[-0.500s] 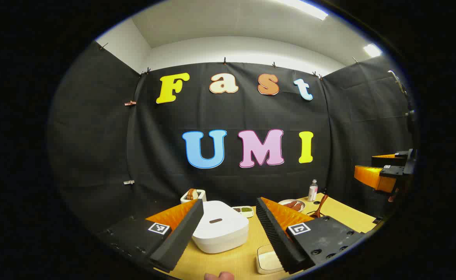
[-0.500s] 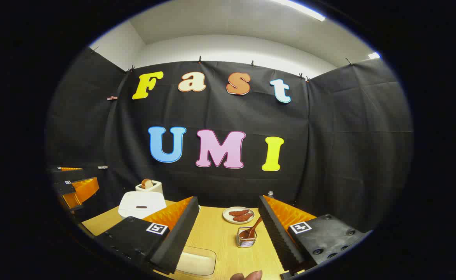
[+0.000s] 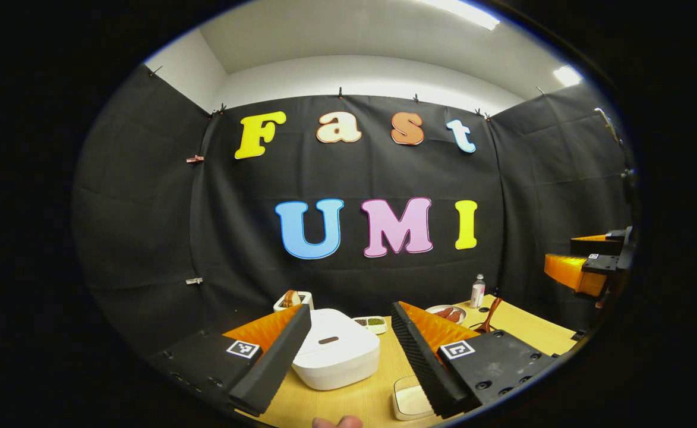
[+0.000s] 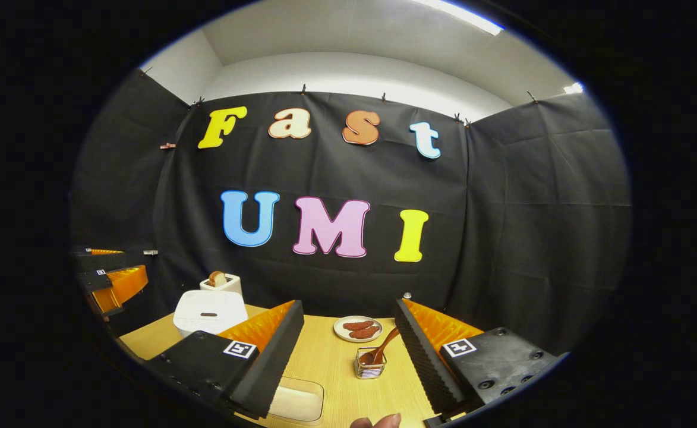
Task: Close the left gripper, press the button to open the rice cooker; take a wooden spoon from the chopstick holder with the right hand, scoop a spoonful of rice and pour it into the rice cooker, then put the wooden spoon back into the chopstick holder.
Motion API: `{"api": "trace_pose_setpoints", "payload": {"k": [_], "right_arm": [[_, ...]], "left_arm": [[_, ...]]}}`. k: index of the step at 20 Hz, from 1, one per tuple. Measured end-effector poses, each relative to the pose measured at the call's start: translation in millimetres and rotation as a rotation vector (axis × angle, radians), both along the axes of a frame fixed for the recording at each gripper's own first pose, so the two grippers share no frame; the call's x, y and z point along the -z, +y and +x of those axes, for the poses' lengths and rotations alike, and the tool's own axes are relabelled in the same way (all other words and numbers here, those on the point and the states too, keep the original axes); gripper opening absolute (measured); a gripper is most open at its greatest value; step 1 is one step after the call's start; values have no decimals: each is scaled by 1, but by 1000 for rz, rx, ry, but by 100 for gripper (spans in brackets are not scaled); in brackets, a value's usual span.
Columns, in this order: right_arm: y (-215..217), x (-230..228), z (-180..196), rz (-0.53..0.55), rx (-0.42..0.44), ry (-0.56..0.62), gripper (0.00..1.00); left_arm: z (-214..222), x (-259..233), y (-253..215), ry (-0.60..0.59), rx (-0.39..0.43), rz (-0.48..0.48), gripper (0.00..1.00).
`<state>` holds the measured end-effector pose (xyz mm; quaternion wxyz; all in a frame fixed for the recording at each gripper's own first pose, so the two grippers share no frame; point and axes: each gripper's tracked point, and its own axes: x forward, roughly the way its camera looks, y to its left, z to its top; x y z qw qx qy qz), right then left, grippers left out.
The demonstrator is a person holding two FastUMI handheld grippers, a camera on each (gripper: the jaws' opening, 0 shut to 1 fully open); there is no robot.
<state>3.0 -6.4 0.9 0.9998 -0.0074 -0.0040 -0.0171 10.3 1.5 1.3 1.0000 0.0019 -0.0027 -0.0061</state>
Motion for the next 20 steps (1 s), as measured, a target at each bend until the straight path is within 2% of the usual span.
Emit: {"api": "trace_pose_setpoints", "payload": {"k": [8,13,15,16,17,20], "right_arm": [[1,1,-2,-10,8,-2,97],[2,3,-2,-39,12,0,97],[4,5,-3,-33,12,6,98],[3,5,-4,-30,14,6,98],[3,5,-4,-29,16,6,98],[1,6,-4,-34,21,11,98]], "left_arm": [[1,2,-1,-2,17,-20,94],[11,13,4,37,52,-39,8],[19,19,5,52,93,-53,7],[30,25,13,70,91,-59,10],[42,34,18,98,98,-67,5],[78,57,26,176,143,-123,6]]}}
